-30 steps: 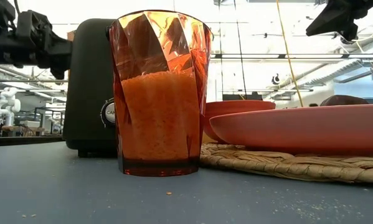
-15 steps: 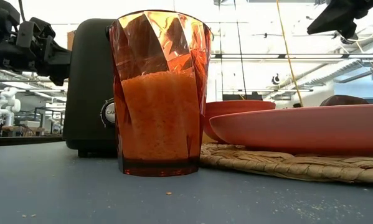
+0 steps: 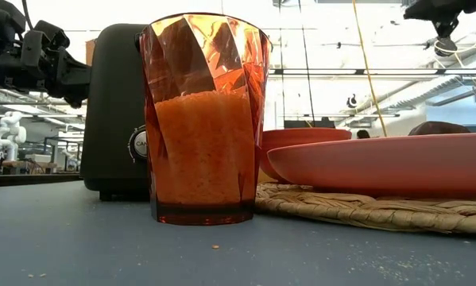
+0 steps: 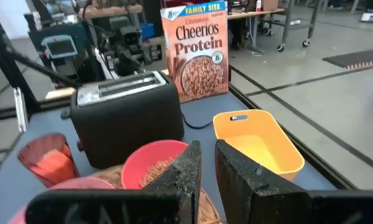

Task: Arrange a breakfast setting
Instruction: Return to Home Position

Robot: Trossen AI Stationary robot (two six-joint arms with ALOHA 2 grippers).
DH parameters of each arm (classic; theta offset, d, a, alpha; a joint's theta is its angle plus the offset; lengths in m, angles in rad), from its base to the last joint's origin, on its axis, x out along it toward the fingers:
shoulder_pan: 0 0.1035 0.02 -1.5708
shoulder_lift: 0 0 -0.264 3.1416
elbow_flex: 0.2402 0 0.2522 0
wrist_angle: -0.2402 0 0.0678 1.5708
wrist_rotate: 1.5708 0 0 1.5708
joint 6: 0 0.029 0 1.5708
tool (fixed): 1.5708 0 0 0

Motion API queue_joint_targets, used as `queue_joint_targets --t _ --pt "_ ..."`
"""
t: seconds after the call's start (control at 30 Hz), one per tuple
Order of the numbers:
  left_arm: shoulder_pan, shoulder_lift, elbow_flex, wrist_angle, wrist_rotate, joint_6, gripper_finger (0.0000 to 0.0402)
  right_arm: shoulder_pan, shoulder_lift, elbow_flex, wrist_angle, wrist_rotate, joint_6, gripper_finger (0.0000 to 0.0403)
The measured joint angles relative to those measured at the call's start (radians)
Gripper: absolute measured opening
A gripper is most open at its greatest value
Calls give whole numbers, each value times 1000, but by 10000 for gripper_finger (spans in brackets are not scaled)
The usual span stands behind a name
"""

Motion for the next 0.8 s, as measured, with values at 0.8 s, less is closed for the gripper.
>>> queue_joint_targets --t 0.8 --pt "0 2 0 4 -1 -3 159 0 -234 -399 514 -213 -275 38"
